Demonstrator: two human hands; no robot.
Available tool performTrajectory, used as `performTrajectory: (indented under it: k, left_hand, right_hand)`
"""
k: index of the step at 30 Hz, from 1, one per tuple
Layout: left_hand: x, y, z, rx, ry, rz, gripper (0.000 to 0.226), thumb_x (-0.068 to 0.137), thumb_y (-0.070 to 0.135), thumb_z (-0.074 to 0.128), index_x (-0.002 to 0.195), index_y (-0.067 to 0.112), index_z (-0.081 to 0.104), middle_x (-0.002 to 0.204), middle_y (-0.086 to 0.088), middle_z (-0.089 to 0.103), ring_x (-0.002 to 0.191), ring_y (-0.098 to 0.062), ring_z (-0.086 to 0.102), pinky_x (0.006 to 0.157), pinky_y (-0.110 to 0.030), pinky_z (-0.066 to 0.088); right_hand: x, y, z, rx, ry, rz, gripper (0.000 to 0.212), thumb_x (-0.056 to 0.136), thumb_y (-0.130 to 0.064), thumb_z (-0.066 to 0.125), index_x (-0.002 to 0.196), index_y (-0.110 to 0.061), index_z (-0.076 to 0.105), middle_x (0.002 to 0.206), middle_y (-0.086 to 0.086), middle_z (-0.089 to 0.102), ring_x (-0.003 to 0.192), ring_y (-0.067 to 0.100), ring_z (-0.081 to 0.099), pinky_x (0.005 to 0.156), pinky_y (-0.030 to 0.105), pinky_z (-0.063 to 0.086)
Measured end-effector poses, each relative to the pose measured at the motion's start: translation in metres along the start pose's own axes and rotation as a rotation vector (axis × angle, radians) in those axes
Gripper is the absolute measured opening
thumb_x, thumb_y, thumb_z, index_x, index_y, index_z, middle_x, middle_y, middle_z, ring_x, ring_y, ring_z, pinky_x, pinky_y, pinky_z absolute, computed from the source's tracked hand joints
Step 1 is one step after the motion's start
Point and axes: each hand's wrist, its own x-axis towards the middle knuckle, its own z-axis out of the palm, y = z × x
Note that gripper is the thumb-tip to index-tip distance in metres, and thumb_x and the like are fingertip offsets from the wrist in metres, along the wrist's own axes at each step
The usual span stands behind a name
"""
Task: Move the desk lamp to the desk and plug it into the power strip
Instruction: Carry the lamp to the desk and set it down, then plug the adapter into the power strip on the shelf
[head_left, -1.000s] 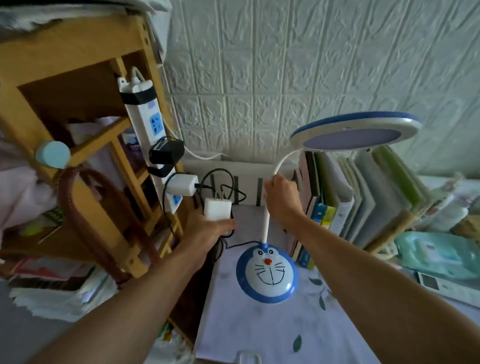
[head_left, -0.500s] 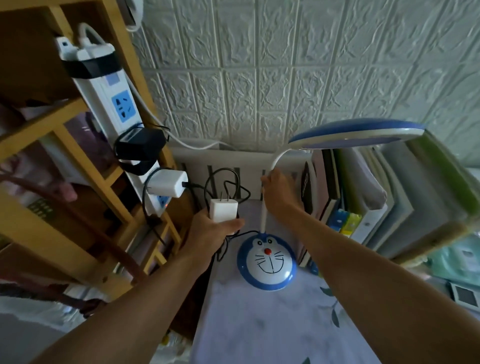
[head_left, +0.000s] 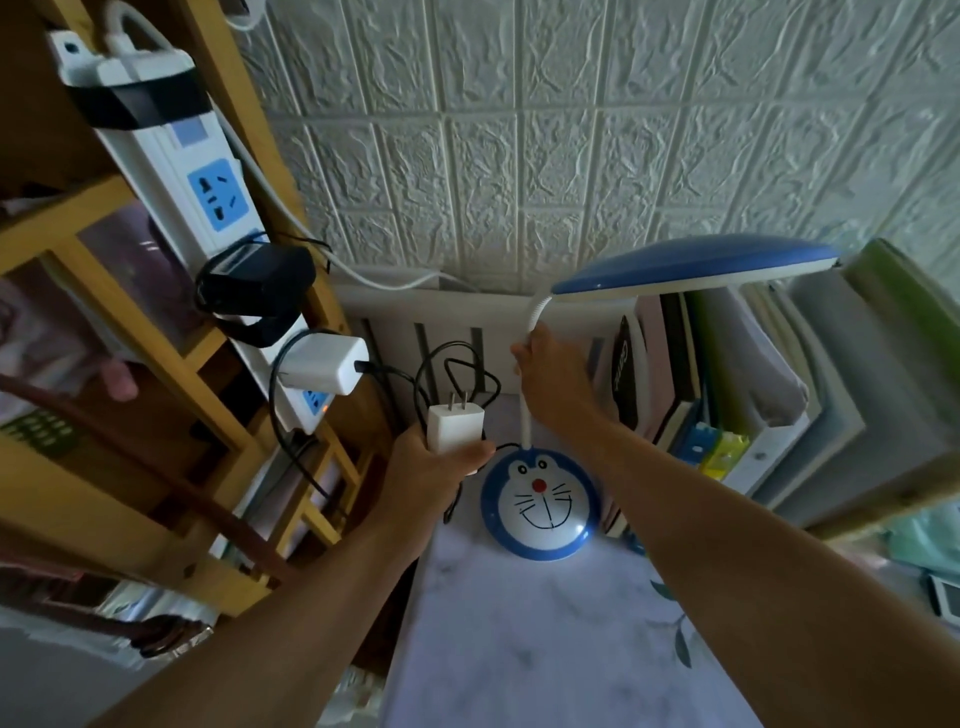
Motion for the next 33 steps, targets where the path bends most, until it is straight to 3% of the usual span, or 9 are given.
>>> performTrajectory:
  k: [4,8,12,17,22,24,26,29,33]
  left_hand:
    - [-0.004,-0.005,-0.002,0.001,0.015,0.007,0.048,0.070,0.015,0.080,0.112,0.001,0.060,0.087,-0.006,0.066,0.077,-0.016,0.064,0.057,-0.020,0.049]
    - [-0.010,-0.004,-0.006,-0.002,0.007,0.004,0.049,0.070,0.014,0.079,0.114,0.004,0.060,0.086,-0.002,0.065,0.077,-0.013,0.063,0.057,-0.018,0.047]
    - [-0.015,0.002,-0.011,-0.018,0.006,0.004,0.051,0.070,0.013,0.080,0.116,0.004,0.059,0.094,-0.005,0.065,0.081,-0.014,0.062,0.060,-0.020,0.048]
    - [-0.024,0.007,-0.018,-0.078,-0.017,-0.013,0.044,0.071,0.011,0.079,0.111,0.007,0.061,0.084,0.001,0.064,0.076,-0.011,0.061,0.060,-0.021,0.046]
    - [-0.035,0.009,-0.025,-0.114,-0.052,-0.039,0.033,0.071,0.011,0.078,0.098,0.017,0.061,0.085,0.002,0.065,0.077,-0.010,0.062,0.059,-0.021,0.046]
    - [-0.039,0.010,-0.029,-0.109,-0.091,-0.041,0.026,0.072,0.011,0.078,0.088,0.024,0.061,0.083,0.003,0.066,0.075,-0.009,0.062,0.058,-0.020,0.047]
    - [-0.043,0.012,-0.033,-0.101,-0.111,-0.042,0.027,0.073,0.011,0.077,0.093,0.021,0.063,0.083,0.003,0.066,0.075,-0.011,0.062,0.059,-0.021,0.048]
    - [-0.047,0.018,-0.041,-0.117,-0.074,-0.044,0.034,0.073,0.013,0.077,0.104,0.012,0.063,0.084,-0.001,0.066,0.077,-0.016,0.062,0.063,-0.028,0.050]
    - [-0.053,0.028,-0.056,-0.163,-0.047,-0.043,0.031,0.072,0.018,0.078,0.099,0.016,0.064,0.087,-0.004,0.069,0.080,-0.018,0.065,0.067,-0.033,0.052]
  right_hand:
    - [-0.002,0.005,0.001,-0.026,-0.034,0.004,0.021,0.093,-0.014,0.050,0.111,-0.004,0.053,0.098,0.014,0.068,0.084,0.025,0.067,0.061,0.024,0.044]
    - [-0.006,0.000,-0.002,0.113,0.006,0.078,0.021,0.096,-0.025,0.044,0.102,-0.007,0.053,0.090,0.015,0.066,0.081,0.027,0.064,0.068,0.035,0.051]
    - [-0.011,-0.007,-0.008,0.093,-0.020,0.188,0.019,0.096,-0.027,0.042,0.091,-0.011,0.051,0.076,0.001,0.053,0.074,0.019,0.054,0.059,0.029,0.040]
    - [-0.033,-0.024,-0.018,0.114,-0.053,0.460,0.028,0.093,-0.019,0.046,0.107,0.001,0.059,0.094,0.017,0.060,0.082,0.028,0.062,0.067,0.036,0.049]
    - [-0.058,-0.045,-0.018,0.685,-0.317,0.634,0.035,0.095,-0.029,0.045,0.105,0.000,0.062,0.083,0.007,0.060,0.080,0.020,0.059,0.083,0.035,0.052]
    - [-0.063,-0.053,-0.017,0.735,-0.339,0.647,0.028,0.093,-0.025,0.050,0.101,-0.001,0.063,0.082,0.008,0.061,0.070,0.016,0.058,0.069,0.027,0.052]
    - [-0.066,-0.058,-0.015,0.750,-0.284,0.609,0.016,0.091,-0.016,0.053,0.097,-0.005,0.065,0.076,0.006,0.058,0.060,0.011,0.051,0.056,0.022,0.044]
    - [-0.068,-0.058,-0.018,0.695,-0.173,0.562,0.015,0.091,-0.011,0.053,0.086,-0.010,0.067,0.065,0.002,0.055,0.053,0.009,0.045,0.050,0.021,0.039]
    - [-0.070,-0.056,-0.026,0.593,-0.076,0.546,0.017,0.091,-0.010,0.052,0.082,-0.008,0.067,0.064,0.001,0.057,0.054,0.009,0.045,0.051,0.021,0.039]
